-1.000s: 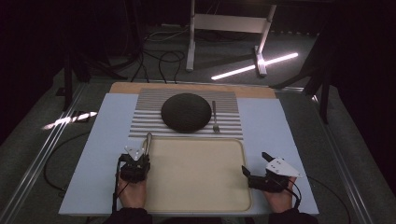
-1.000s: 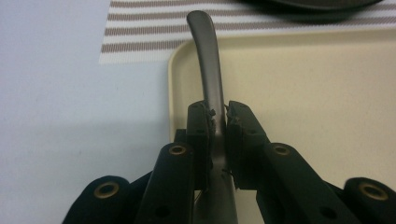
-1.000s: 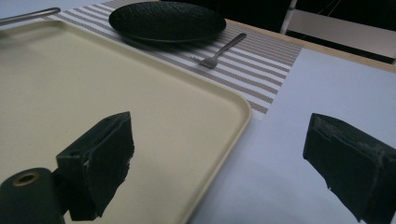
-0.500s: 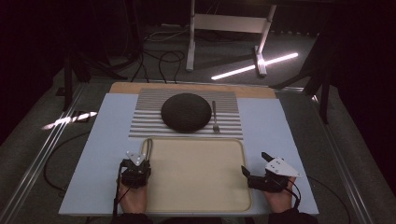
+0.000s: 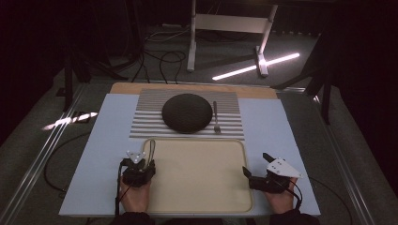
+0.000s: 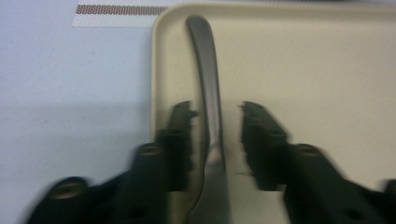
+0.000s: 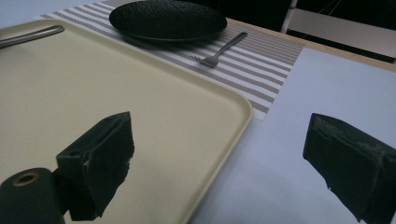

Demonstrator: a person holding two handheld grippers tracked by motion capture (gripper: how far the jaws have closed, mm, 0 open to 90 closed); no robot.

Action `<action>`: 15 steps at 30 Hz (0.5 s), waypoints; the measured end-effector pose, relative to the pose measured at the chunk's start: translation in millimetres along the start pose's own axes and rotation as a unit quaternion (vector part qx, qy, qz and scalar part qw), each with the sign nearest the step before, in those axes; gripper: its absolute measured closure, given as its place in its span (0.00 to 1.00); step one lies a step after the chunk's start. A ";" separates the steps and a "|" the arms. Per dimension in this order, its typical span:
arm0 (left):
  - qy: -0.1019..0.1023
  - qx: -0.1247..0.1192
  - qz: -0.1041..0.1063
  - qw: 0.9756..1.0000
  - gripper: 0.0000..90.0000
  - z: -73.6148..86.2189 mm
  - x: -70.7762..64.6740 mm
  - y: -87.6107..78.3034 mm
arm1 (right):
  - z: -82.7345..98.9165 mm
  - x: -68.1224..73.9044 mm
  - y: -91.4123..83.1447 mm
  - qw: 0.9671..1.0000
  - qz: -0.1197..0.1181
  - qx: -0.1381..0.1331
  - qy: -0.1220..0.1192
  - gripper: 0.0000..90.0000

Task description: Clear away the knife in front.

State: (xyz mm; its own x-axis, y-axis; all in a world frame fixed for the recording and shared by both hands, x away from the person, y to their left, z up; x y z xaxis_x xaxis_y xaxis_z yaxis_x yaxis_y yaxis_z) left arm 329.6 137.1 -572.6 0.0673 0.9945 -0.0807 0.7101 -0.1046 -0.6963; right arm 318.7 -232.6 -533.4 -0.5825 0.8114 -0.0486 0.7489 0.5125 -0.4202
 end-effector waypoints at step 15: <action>0.045 -0.086 0.092 0.991 0.00 -40.0 -4.0 -22.4 | 0.2 0.9 1.8 1.000 -0.004 0.002 -0.001 0.09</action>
State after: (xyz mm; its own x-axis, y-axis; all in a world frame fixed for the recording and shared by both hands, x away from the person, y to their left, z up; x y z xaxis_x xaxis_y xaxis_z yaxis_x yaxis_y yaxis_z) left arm 341.5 135.8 -528.1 0.2647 0.9561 -0.1257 0.7886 -0.2896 -0.5424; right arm 319.5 -230.9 -534.4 -0.5882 0.8074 -0.0468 0.7436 0.5172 -0.4236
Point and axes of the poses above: each handheld gripper's, and its own axes: y roughly forward along the jaws, z roughly out of its underside, x roughly to its left, the point moved 9 cm from there along y, roughly forward along the jaws, and after that the axes turned 4 degrees about -z, right-handed, at the moved point
